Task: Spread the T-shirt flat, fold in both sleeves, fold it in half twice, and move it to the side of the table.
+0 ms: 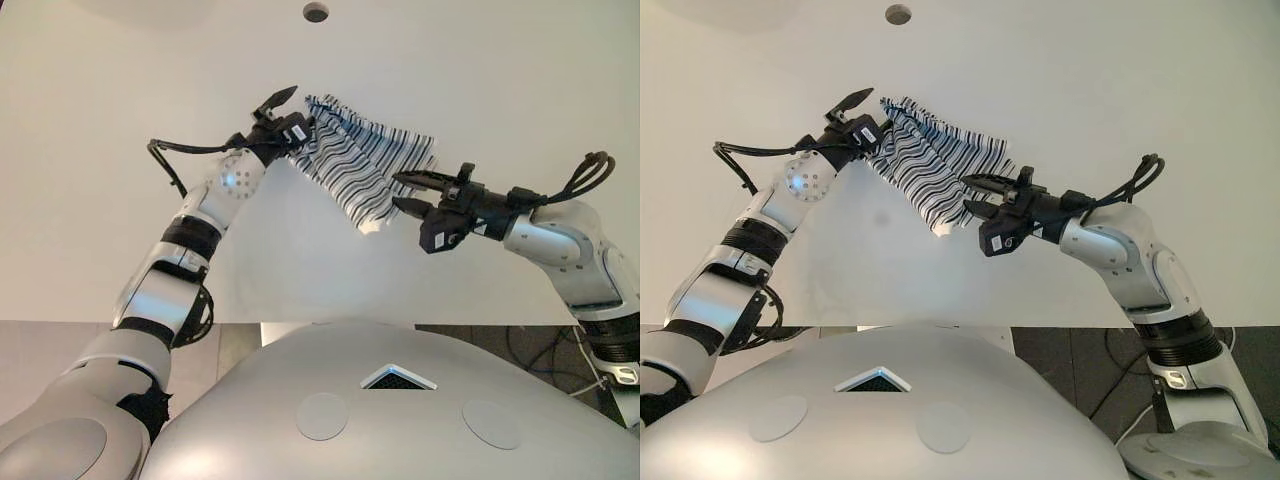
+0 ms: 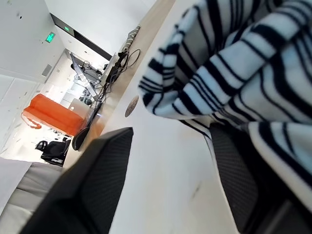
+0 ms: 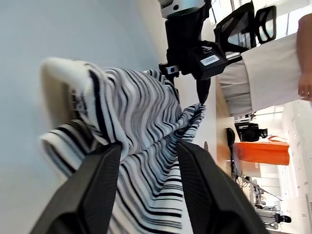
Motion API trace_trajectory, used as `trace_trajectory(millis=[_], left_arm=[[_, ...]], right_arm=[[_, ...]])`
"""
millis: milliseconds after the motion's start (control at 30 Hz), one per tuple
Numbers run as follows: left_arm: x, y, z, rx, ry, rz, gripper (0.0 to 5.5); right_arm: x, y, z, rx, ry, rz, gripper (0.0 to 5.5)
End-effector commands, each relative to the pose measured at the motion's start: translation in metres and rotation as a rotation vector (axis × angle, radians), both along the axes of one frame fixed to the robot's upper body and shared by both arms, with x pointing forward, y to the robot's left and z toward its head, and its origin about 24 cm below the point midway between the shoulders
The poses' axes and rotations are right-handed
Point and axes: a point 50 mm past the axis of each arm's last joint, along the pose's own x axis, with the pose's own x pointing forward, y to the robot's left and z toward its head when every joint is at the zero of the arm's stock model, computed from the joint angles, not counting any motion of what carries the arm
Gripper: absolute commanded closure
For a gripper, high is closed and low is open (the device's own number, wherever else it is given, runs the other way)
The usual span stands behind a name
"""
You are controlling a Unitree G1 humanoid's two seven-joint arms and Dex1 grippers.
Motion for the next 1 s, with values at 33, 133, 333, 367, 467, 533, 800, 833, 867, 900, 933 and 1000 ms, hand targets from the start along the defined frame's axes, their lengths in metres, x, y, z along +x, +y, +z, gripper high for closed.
trace_trajectory(millis=[33,133,333,367,467,533,800,833,867,900,933,1000], left_arm=[[-0.030,0.005,-0.040,0.123,0.186,-0.037,2.55],[-0.031,0.003,-0.040,0.122,0.186,-0.040,2.55],[-0.032,0.002,-0.041,0.117,0.191,-0.038,2.55],[-0.032,0.002,-0.041,0.116,0.191,-0.038,2.55],[-0.032,0.002,-0.041,0.116,0.192,-0.037,2.55],[-0.032,0.002,-0.042,0.116,0.192,-0.036,2.55],[-0.032,0.001,-0.041,0.114,0.188,-0.040,2.55],[-0.032,0.001,-0.041,0.115,0.188,-0.041,2.55],[-0.032,0.002,-0.041,0.116,0.188,-0.040,2.55],[-0.032,0.002,-0.040,0.118,0.187,-0.042,2.55],[-0.032,0.003,-0.040,0.118,0.187,-0.043,2.55],[-0.032,0.003,-0.040,0.118,0.186,-0.044,2.55]], right_arm=[[0.007,0.002,-0.002,-0.010,-0.019,0.013,3.40],[0.006,0.004,-0.006,-0.011,0.007,0.024,3.40],[-0.007,-0.003,-0.012,-0.053,0.111,0.042,3.40],[-0.011,-0.004,-0.011,-0.053,0.132,0.044,3.40],[-0.010,-0.009,0.001,-0.042,0.113,0.014,3.40],[-0.010,-0.015,0.009,-0.033,0.102,-0.010,3.40],[-0.010,-0.009,-0.002,-0.059,0.141,0.006,3.40],[-0.010,-0.008,-0.004,-0.060,0.146,0.010,3.40],[-0.010,-0.006,-0.006,-0.064,0.153,0.018,3.40],[-0.010,-0.003,-0.008,-0.064,0.160,0.023,3.40],[-0.010,-0.001,-0.010,-0.064,0.163,0.026,3.40],[-0.009,0.002,-0.011,-0.062,0.162,0.032,3.40]])
